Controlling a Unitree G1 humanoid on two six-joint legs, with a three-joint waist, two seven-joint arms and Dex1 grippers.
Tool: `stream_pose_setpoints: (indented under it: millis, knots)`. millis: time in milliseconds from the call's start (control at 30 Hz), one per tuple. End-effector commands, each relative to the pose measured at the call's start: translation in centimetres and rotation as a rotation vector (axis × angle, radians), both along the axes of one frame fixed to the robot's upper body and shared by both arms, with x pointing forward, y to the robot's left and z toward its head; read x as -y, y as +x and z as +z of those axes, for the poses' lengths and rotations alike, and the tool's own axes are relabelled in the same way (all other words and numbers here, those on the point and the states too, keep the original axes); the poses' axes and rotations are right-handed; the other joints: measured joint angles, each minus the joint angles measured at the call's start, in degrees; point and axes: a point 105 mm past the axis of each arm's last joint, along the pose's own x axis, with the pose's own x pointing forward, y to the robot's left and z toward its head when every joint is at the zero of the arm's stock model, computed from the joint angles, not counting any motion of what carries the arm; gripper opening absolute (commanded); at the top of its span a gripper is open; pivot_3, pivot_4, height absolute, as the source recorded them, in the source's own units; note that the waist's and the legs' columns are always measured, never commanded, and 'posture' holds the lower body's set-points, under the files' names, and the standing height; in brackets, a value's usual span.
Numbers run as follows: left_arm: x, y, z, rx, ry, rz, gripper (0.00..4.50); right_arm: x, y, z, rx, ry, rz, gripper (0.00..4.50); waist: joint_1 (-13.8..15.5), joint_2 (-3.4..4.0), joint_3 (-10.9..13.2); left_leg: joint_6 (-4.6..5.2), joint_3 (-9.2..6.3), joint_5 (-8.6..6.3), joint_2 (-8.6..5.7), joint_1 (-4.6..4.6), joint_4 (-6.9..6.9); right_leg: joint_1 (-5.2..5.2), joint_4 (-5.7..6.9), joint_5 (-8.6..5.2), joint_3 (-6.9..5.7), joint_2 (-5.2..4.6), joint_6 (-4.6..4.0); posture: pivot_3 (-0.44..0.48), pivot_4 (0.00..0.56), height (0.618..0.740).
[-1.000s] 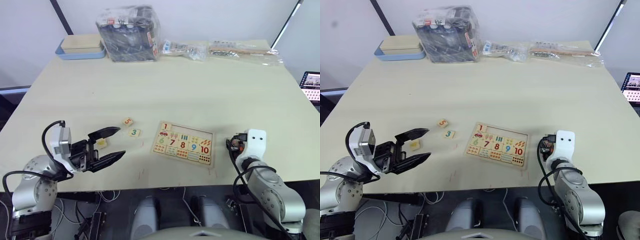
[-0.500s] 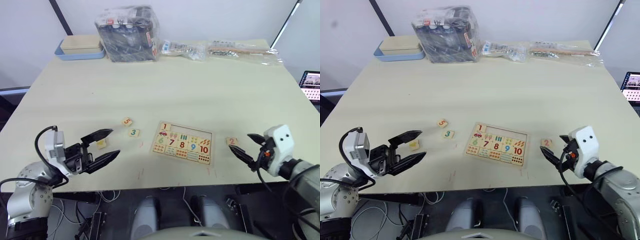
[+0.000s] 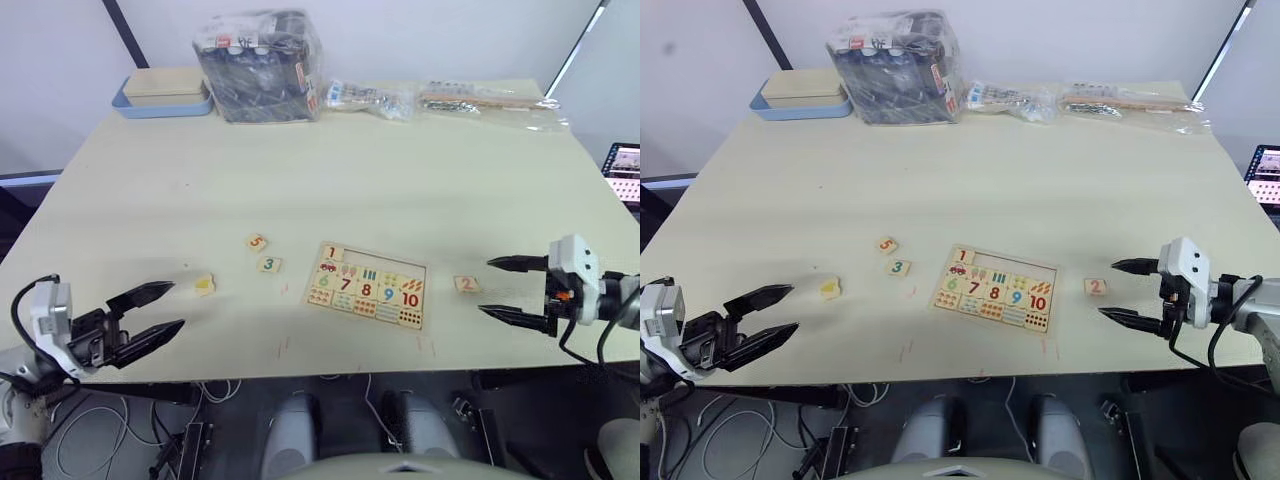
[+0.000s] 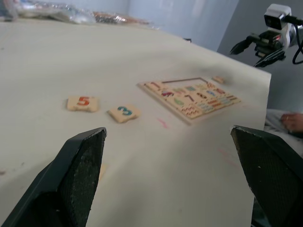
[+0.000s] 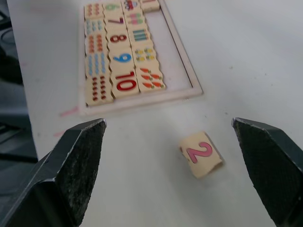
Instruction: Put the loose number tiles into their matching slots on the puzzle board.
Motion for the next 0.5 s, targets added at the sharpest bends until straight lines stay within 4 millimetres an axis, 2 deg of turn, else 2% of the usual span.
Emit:
stream_pose_setpoints:
  millis: [33, 500]
  knots:
    - [0.0, -0.3, 0.4, 0.033, 0.012, -0.039, 4.5, 0.5, 0.7, -0.2, 0.025, -0.045, 0.05, 4.46, 0.07, 0.03, 0.02, 0.0, 0.03, 0.0, 0.0, 0.0, 0.0, 0.0, 0.0, 0.0, 0.01, -0.01, -0.01, 0.0, 0.15, 0.74]
    - [1.3, 0.2, 0.4, 0.04, 0.007, -0.108, 4.5, 0.8, 3.4, -2.9, -0.027, -0.125, 0.133, 4.46, -0.07, 0.08, 0.05, 0.0, 0.34, 0.01, 0.01, 0.01, 0.05, 0.01, 0.04, 0.09, 0.0, 0.01, -0.14, 0.0, 0.15, 0.74]
